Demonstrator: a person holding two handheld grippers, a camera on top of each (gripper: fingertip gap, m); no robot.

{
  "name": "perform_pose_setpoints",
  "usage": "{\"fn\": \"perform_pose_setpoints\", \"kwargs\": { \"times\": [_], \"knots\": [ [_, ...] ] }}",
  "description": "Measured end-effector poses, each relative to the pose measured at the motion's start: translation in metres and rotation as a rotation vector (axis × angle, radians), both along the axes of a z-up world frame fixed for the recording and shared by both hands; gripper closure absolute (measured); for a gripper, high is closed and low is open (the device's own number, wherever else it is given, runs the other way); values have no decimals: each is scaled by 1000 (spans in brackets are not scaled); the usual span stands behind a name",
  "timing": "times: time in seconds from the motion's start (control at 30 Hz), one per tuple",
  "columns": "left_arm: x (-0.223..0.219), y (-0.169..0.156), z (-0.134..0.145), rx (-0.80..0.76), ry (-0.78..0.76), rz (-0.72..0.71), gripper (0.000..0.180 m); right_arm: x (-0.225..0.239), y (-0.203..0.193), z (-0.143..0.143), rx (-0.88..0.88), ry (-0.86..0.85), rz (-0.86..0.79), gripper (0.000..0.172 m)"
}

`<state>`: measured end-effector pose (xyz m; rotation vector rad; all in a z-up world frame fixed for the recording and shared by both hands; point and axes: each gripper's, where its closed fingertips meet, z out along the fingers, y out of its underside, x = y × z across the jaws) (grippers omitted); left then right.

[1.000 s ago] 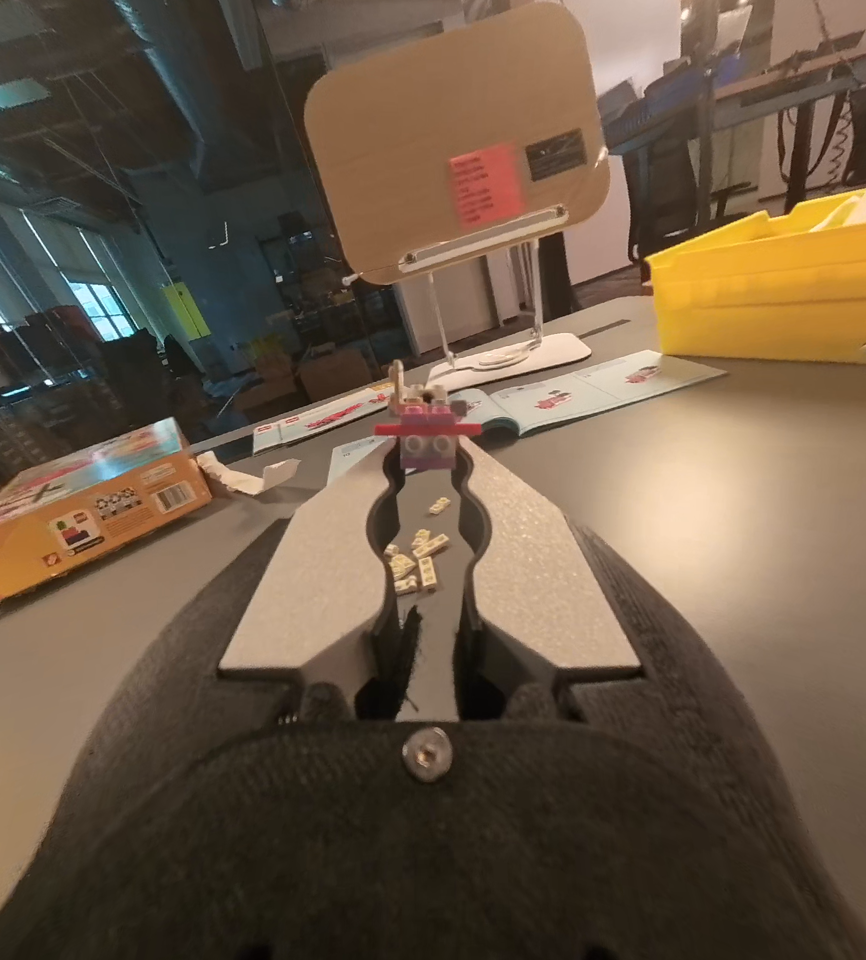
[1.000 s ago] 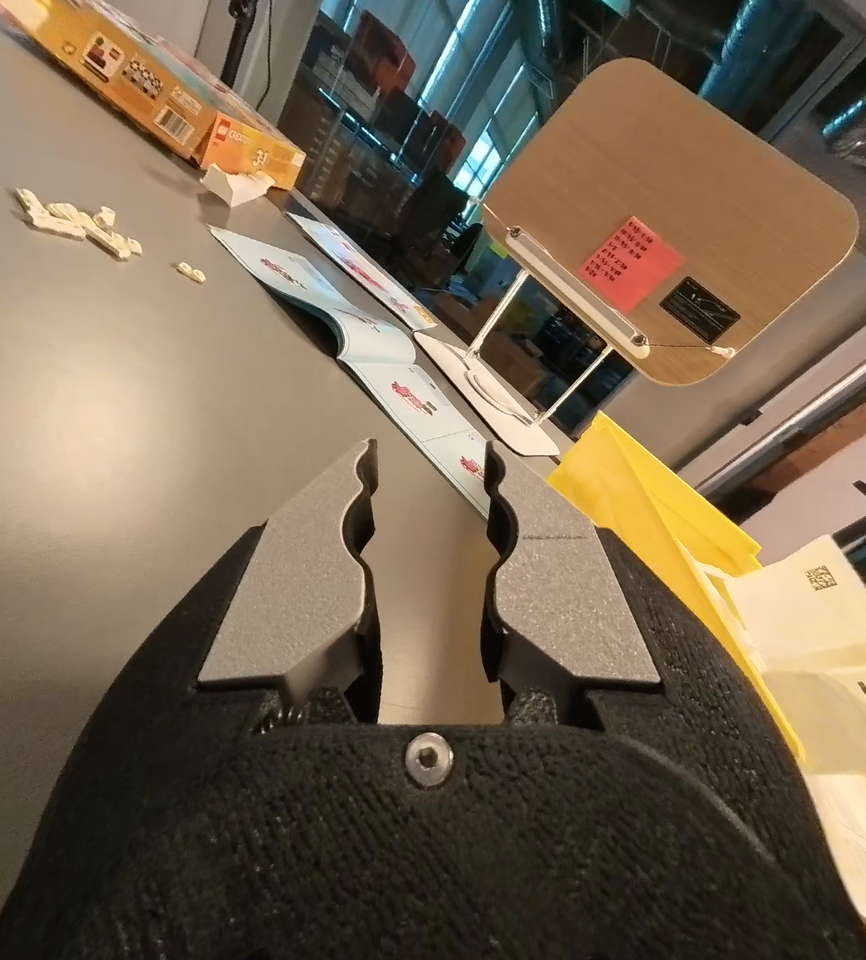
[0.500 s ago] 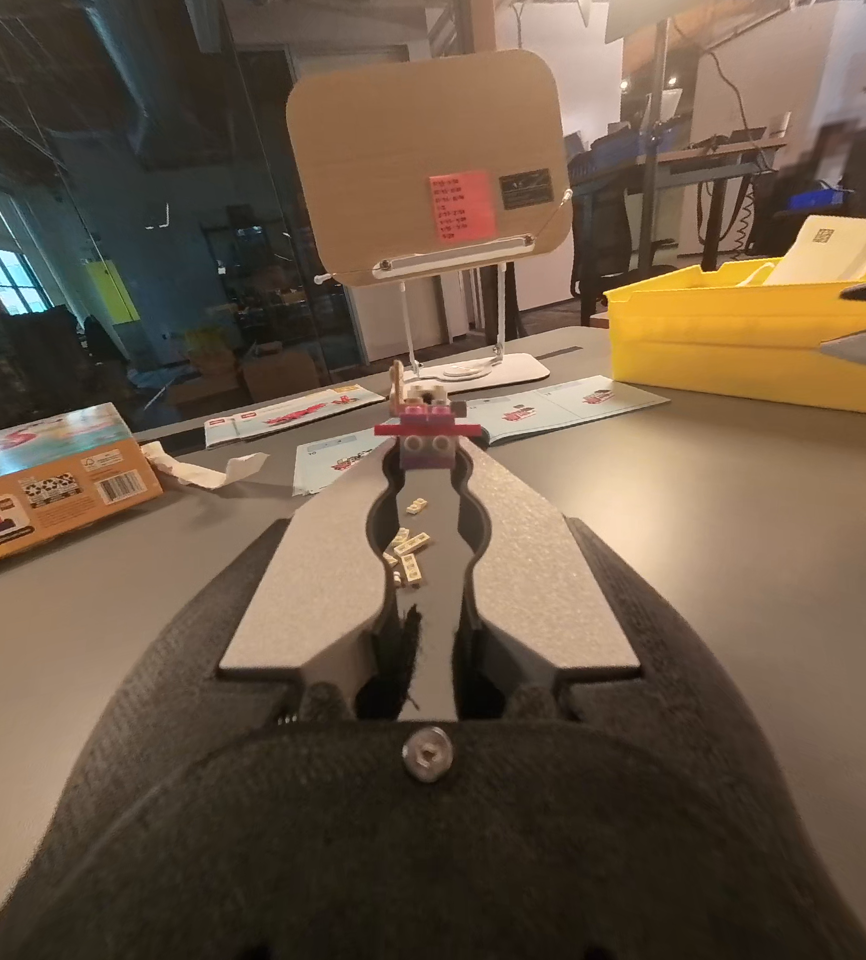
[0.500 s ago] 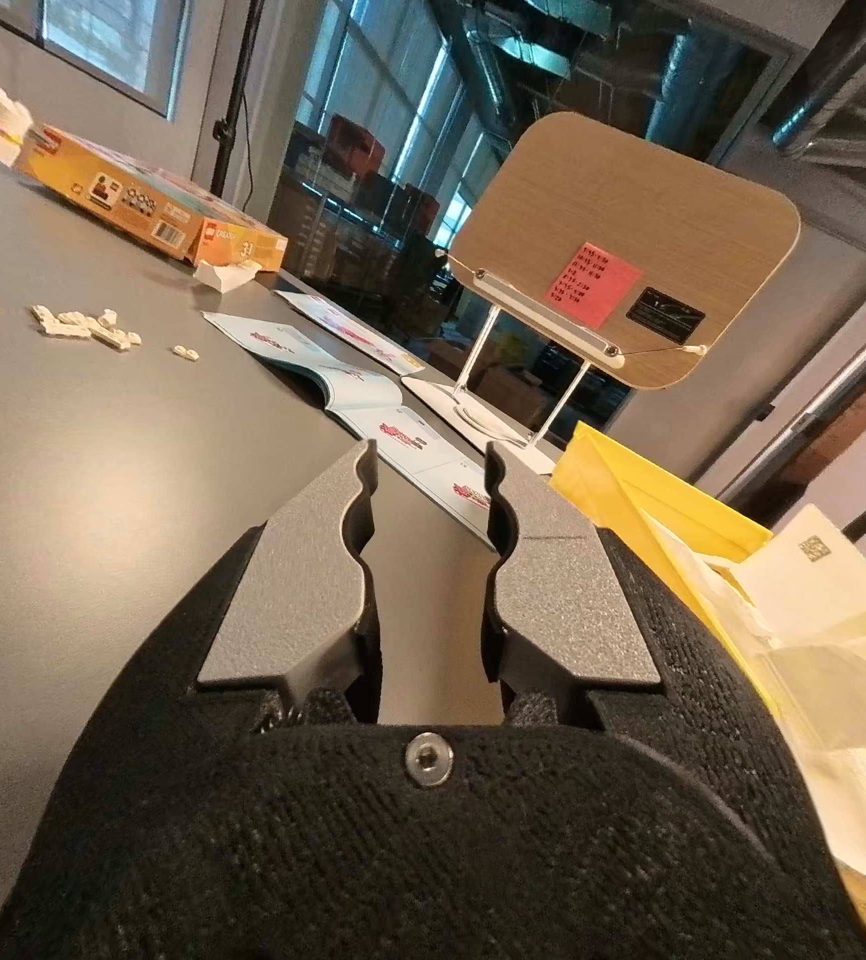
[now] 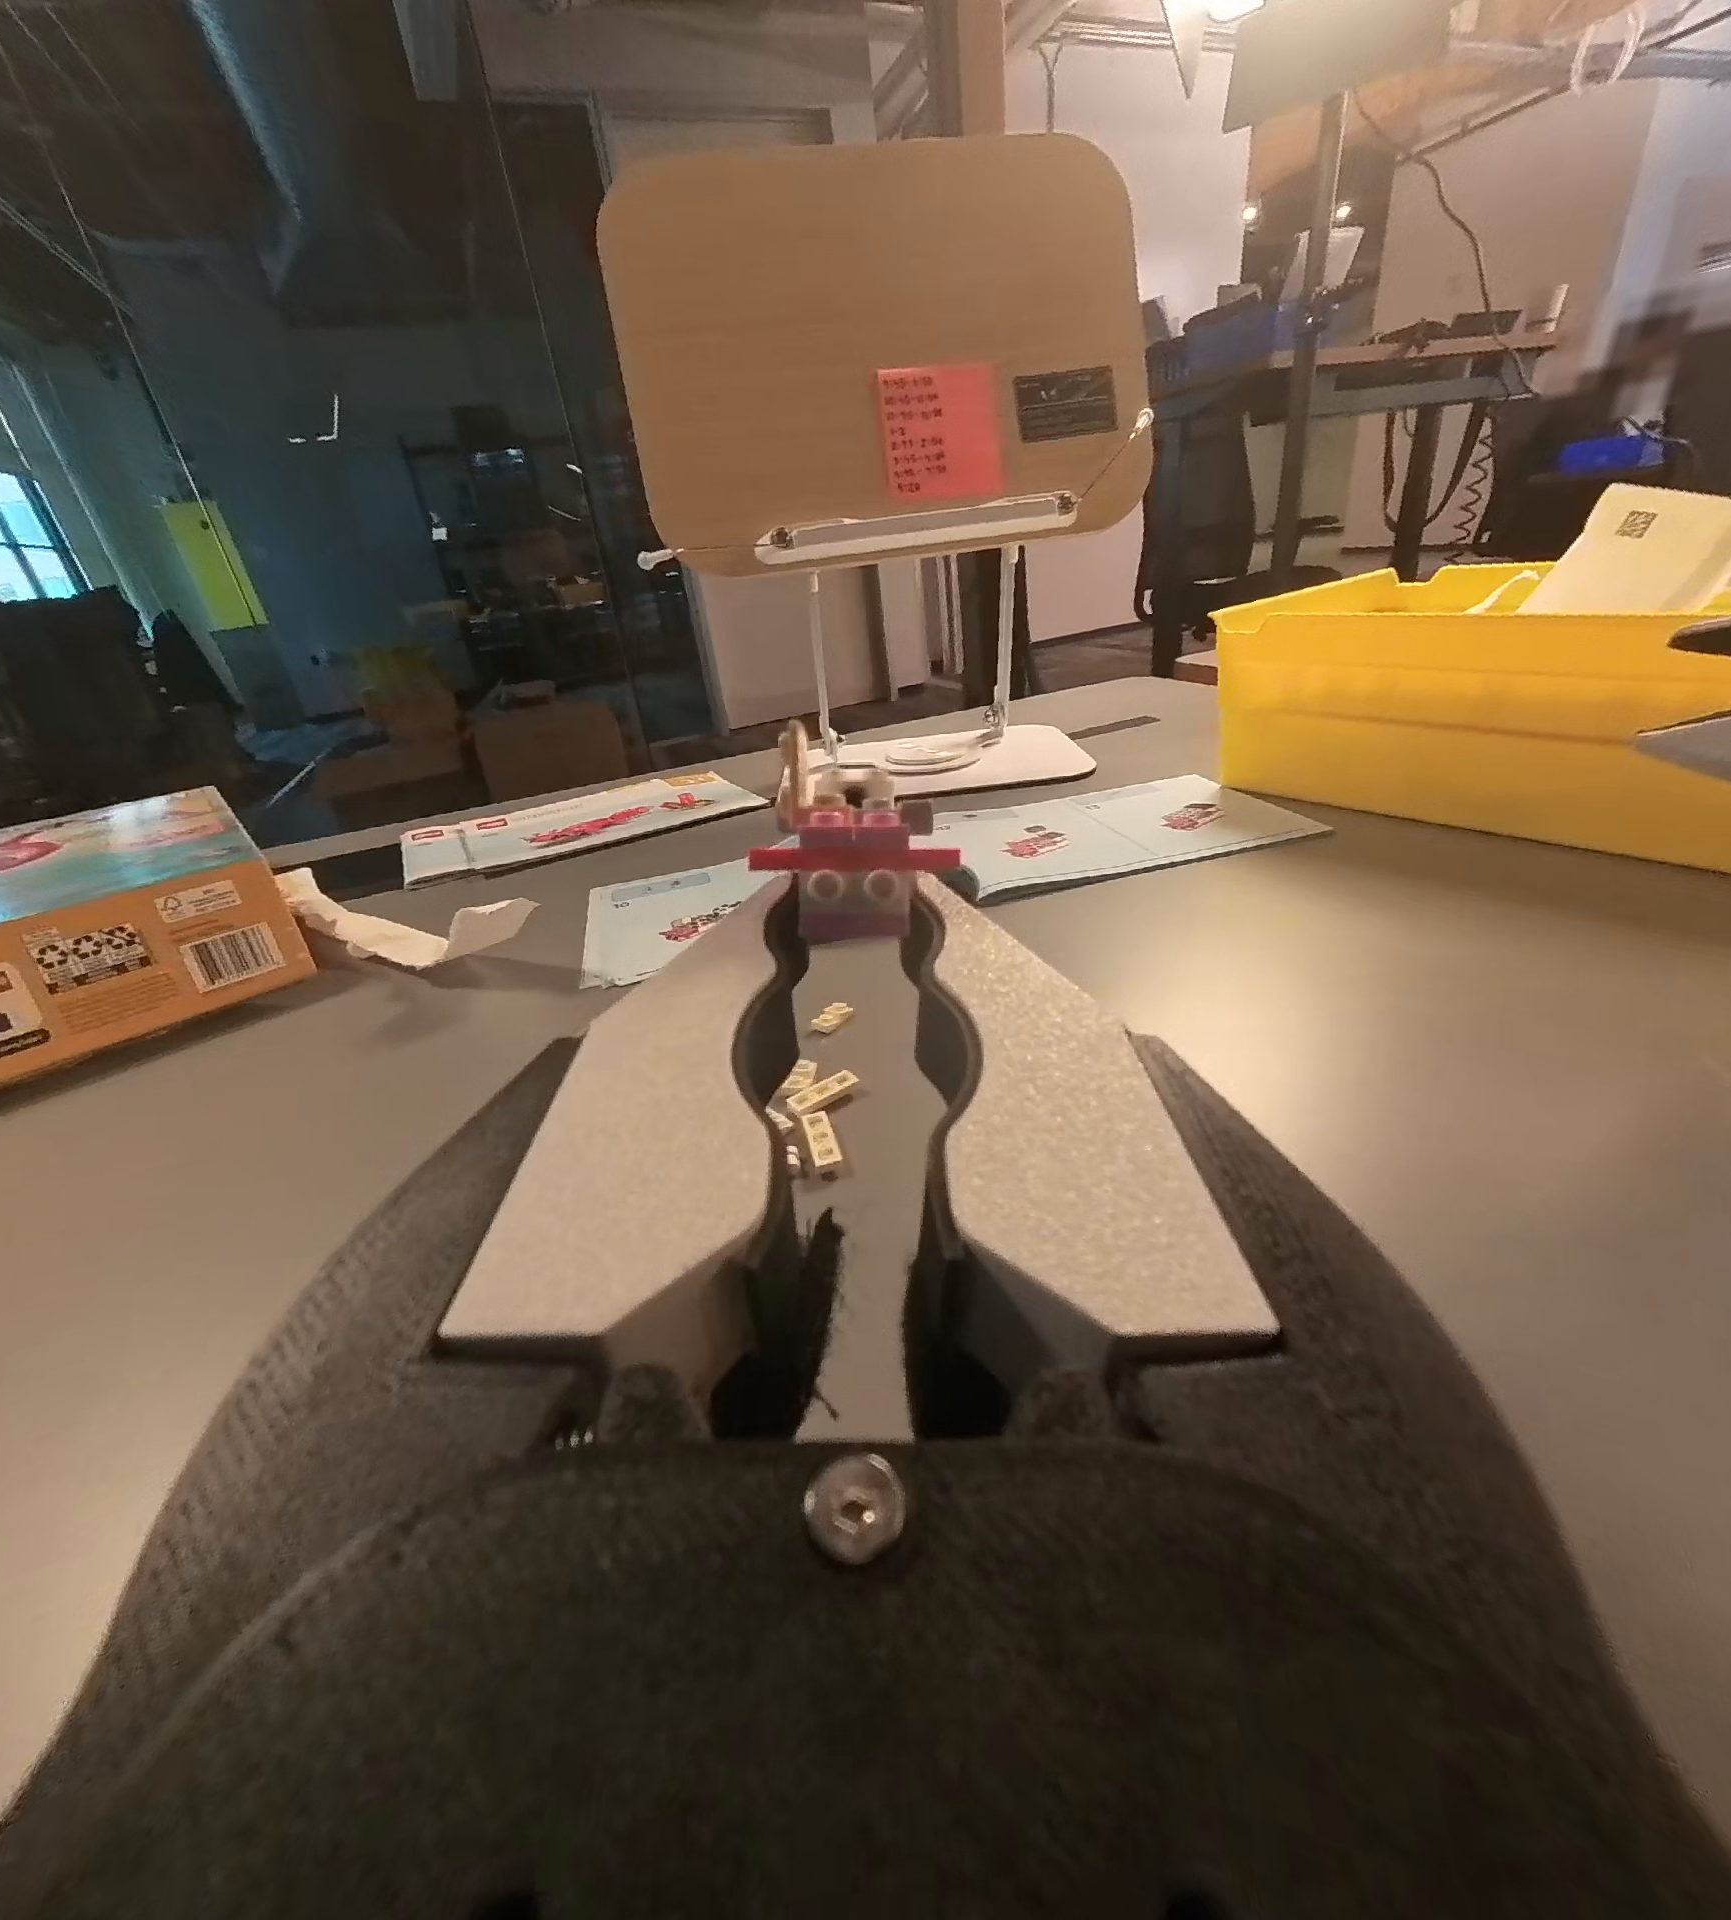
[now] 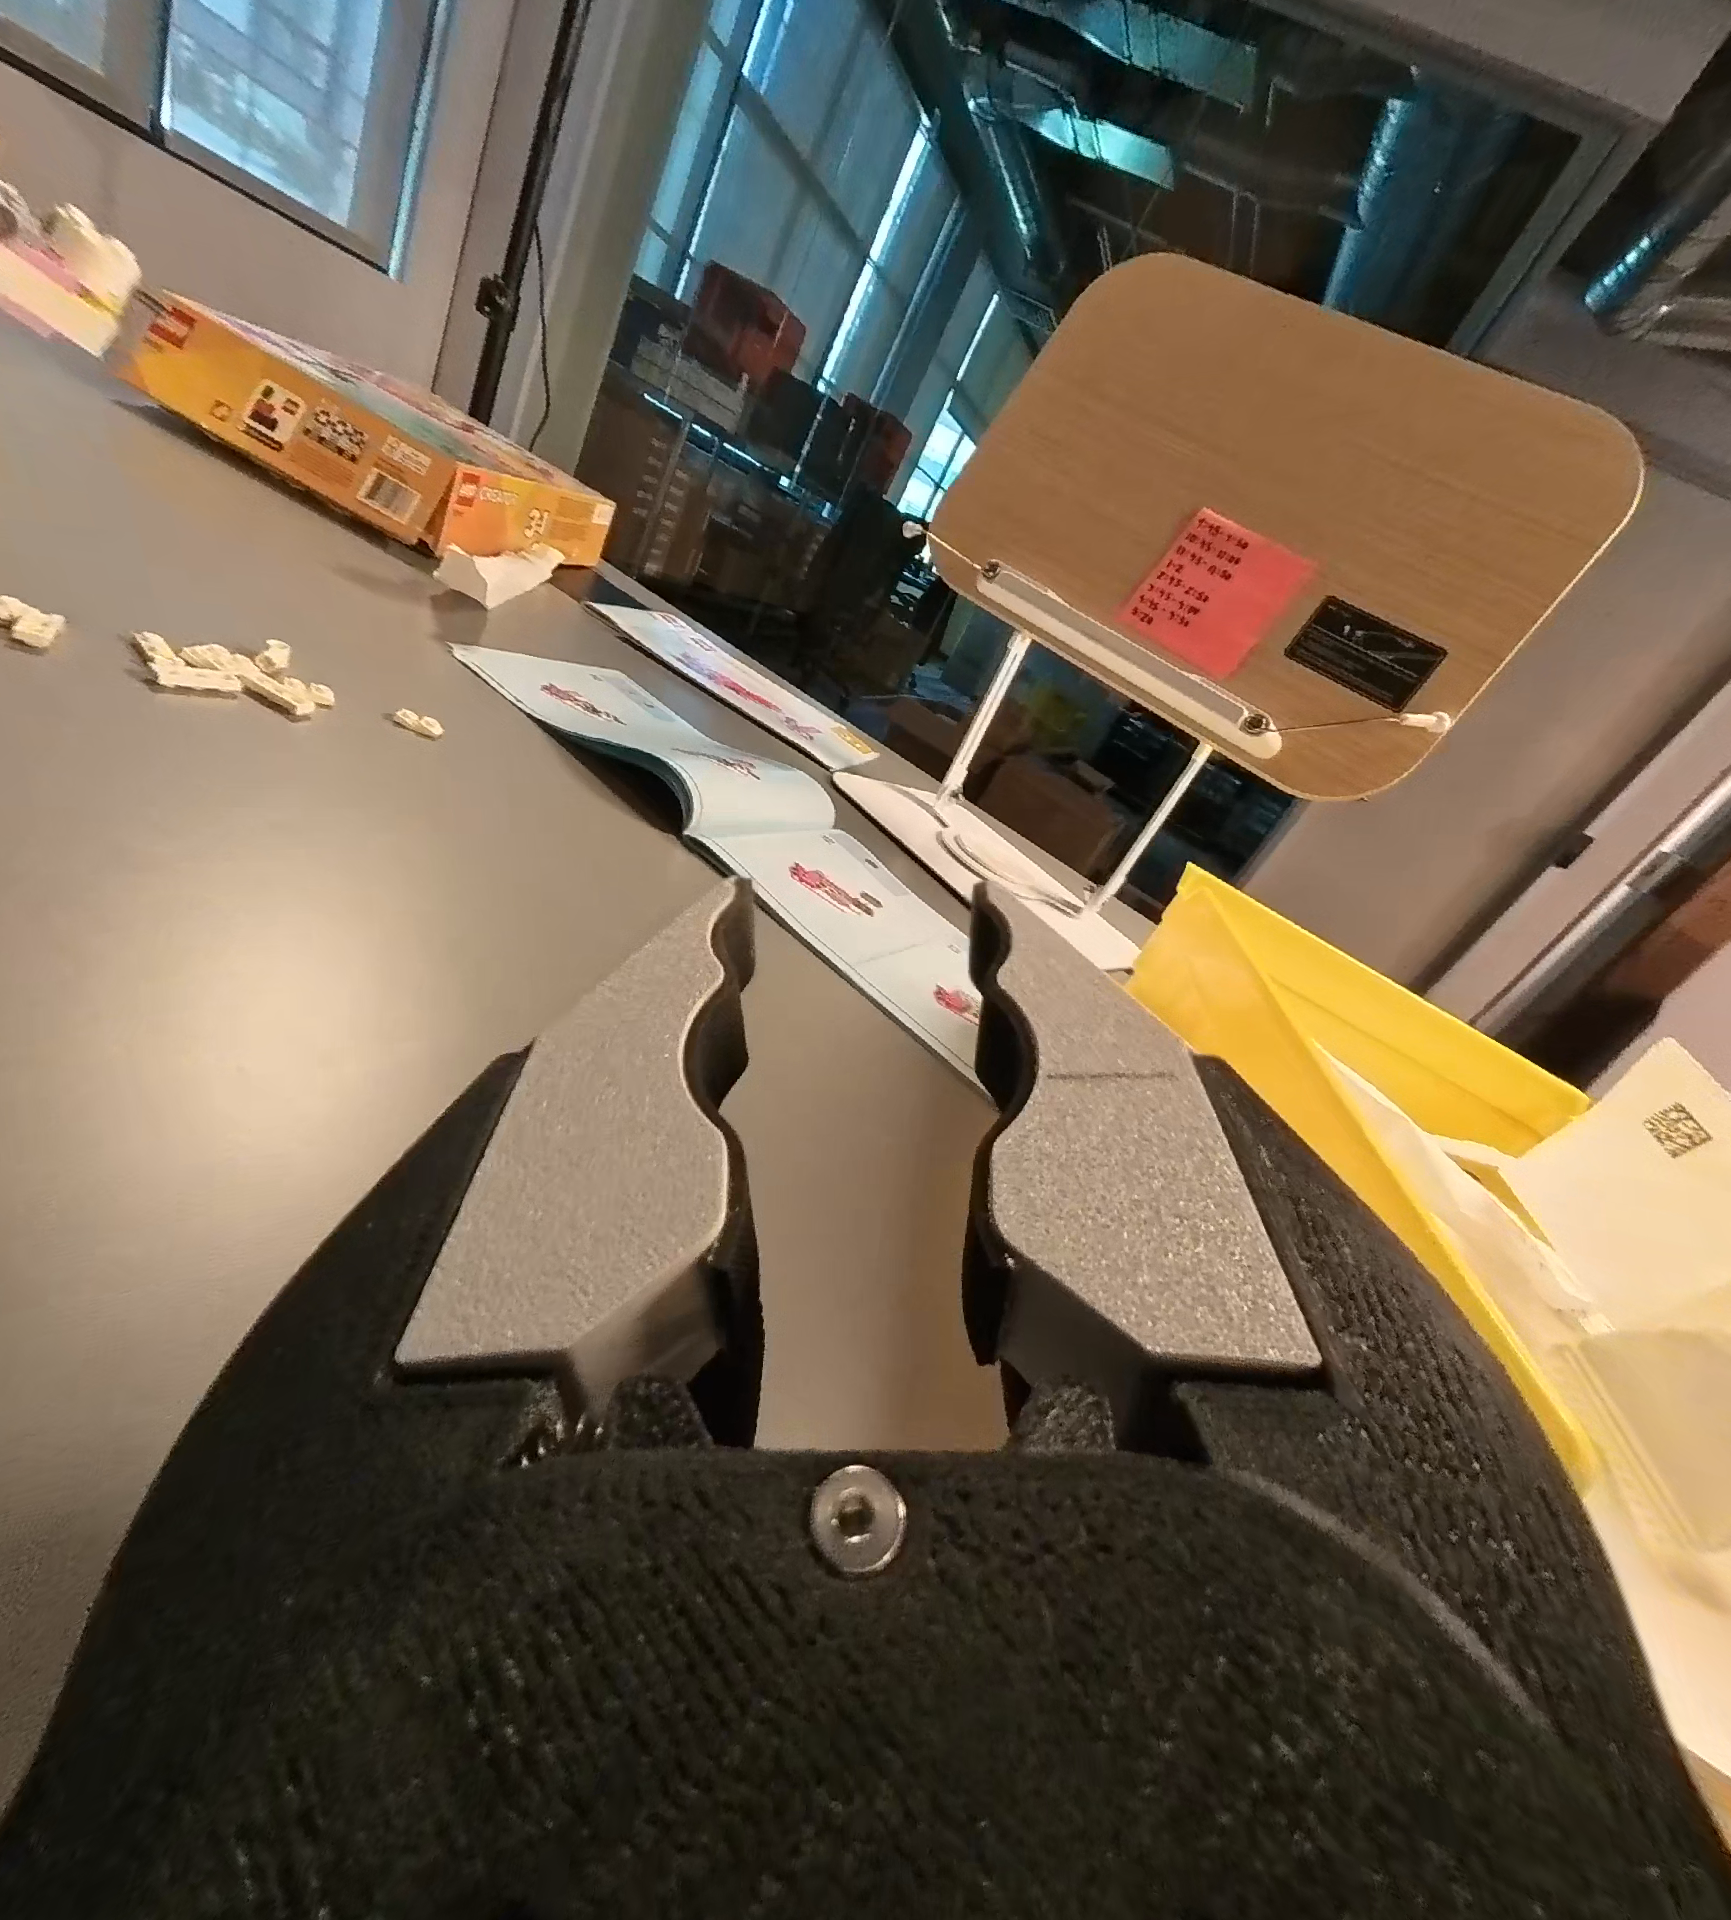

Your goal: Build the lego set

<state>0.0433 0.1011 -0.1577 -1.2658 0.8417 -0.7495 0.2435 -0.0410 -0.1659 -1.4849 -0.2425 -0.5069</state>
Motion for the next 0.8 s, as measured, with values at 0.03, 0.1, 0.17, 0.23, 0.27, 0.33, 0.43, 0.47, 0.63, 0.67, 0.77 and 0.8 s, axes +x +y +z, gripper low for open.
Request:
{"fn": "perform_pose_setpoints", "kwargs": {
  "times": [0.03, 0.1, 0.17, 0.23, 0.27, 0.33, 0.43, 0.47, 0.63, 0.67, 0.77, 0.8],
  "knots": [
    [0, 0, 0, 1, 2, 2, 166, -3, 0, 0, 1, 1, 18, 132],
    [0, 0, 0, 2, -1, 5, 166, -10, 0, 1, 6, 8, 63, 132],
    [-1, 0, 1, 1, -6, 4, 166, -14, 0, 1, 7, 18, 92, 132],
    [-2, 0, 2, 12, -13, 15, 166, -16, 0, 2, 13, 28, 112, 132],
    [-2, 0, 2, 16, -12, 19, 166, -17, -1, 3, 18, 34, 120, 132],
    [-2, 1, 1, 12, -7, 22, 166, -20, -1, 5, 28, 45, 141, 131],
    [-2, 4, 2, 11, -13, 21, 166, -23, 0, 7, 40, 49, 162, 129],
    [-2, 6, 2, 3, -14, 23, 165, -24, 0, 7, 42, 46, 165, 129],
    [-9, 15, 7, -27, -83, 45, 166, -25, 3, 6, 40, 25, 165, 129],
    [-11, 17, 8, -39, -101, 49, 166, -24, 3, 6, 36, 28, 161, 129],
    [-15, 19, 11, -52, -132, 49, 166, -19, 3, 6, 36, 38, 141, 130],
    [-15, 19, 10, -53, -132, 52, 166, -18, 3, 6, 38, 40, 136, 130]
  ]
}}
